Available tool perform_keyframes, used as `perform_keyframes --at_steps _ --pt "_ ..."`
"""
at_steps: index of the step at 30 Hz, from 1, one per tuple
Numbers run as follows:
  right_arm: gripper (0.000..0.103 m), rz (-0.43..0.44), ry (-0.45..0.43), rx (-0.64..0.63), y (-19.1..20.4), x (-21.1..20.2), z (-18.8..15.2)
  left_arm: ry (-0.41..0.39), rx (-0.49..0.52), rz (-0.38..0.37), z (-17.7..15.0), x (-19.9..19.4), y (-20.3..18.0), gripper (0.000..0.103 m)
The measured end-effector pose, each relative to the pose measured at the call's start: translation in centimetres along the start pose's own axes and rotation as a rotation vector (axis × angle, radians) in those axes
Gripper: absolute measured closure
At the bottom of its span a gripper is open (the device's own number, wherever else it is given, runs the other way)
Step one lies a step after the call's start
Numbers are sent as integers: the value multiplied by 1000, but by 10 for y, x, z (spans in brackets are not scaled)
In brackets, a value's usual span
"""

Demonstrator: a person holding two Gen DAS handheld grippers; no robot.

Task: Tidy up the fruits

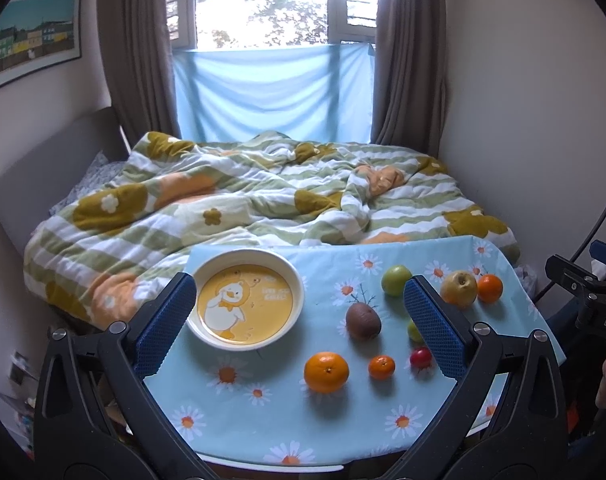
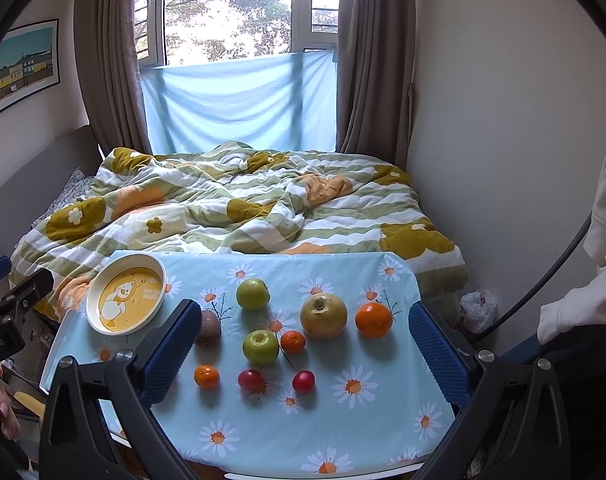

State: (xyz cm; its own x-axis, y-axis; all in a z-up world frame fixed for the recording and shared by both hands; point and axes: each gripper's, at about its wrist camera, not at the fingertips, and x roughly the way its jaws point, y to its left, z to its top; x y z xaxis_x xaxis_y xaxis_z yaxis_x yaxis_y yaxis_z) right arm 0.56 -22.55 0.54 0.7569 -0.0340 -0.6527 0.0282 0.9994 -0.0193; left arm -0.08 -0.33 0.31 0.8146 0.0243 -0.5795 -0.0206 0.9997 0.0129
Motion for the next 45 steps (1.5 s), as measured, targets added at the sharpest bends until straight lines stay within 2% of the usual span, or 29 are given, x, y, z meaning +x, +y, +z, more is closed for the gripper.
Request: perform_keyframes --at_steps 45 --pt "0 14 -6 1 2 -1 3 -3 -6 -2 4 -2 1 0"
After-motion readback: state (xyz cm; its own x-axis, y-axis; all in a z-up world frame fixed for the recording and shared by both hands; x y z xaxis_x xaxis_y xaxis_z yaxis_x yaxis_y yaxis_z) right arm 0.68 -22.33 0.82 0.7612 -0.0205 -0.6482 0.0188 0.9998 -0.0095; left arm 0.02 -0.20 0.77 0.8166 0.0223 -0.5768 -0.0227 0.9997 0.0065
